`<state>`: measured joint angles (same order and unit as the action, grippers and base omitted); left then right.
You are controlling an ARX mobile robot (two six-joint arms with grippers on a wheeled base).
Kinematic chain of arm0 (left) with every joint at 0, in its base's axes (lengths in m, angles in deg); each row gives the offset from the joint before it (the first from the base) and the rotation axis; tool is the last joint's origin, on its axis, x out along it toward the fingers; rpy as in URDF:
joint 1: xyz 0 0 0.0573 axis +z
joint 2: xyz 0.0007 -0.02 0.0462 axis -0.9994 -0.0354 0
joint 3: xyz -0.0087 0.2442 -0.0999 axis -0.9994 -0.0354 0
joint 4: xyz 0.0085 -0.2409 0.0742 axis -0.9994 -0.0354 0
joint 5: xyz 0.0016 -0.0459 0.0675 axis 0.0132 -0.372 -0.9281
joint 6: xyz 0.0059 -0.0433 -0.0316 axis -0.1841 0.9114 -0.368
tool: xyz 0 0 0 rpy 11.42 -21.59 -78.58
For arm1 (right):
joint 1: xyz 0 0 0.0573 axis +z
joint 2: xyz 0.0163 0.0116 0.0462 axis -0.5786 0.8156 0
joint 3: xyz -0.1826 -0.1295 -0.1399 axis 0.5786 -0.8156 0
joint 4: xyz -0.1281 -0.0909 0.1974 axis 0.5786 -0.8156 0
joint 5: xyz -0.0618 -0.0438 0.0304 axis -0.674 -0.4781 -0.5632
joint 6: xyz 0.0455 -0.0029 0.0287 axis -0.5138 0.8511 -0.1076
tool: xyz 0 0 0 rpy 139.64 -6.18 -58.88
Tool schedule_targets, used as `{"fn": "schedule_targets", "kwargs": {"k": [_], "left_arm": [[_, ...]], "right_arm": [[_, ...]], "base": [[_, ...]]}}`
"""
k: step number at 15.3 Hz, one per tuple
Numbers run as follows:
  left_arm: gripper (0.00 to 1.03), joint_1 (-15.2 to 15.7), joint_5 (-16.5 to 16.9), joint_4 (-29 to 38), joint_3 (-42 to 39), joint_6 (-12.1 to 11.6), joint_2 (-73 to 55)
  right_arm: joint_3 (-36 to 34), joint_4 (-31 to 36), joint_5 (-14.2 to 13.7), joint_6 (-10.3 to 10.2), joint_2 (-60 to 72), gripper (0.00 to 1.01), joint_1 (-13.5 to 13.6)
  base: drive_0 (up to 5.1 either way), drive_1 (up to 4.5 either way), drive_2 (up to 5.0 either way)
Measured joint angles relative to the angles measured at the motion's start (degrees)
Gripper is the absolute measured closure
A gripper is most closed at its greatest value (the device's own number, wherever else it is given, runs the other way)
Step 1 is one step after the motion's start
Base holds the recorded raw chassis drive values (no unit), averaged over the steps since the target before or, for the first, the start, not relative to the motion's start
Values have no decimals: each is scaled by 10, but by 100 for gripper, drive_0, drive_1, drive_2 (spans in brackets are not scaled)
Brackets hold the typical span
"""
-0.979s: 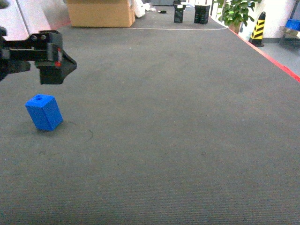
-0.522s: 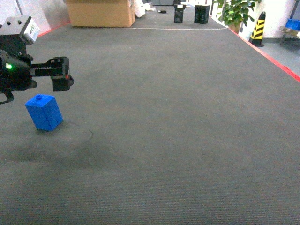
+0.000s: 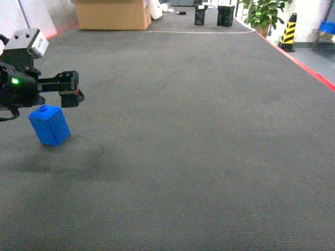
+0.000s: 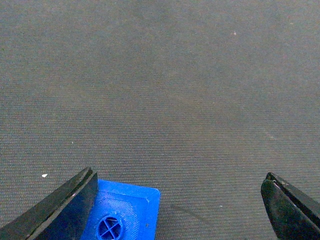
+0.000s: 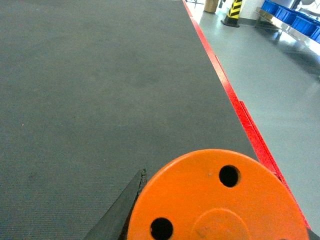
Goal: Sort blue parts and orange caps into right shelf containers
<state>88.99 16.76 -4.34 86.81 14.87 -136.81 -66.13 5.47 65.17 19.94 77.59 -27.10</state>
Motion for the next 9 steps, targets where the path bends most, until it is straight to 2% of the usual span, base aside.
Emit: {"fn": "schedule_targets", "kwargs": {"k": [2, 6, 9], "left_arm": [[5, 3, -2, 9, 2, -6, -9], [5, 5, -8, 24, 7, -32, -24], [5, 9, -9, 28, 3, -35, -23]], "right_arm": [[0, 0, 0, 0, 0, 58, 0], [0, 0, 0, 0, 0, 58, 0], [0, 0, 0, 0, 0, 58, 0]], "base": [[0, 0, 0], [0, 0, 0], [0, 0, 0]]}}
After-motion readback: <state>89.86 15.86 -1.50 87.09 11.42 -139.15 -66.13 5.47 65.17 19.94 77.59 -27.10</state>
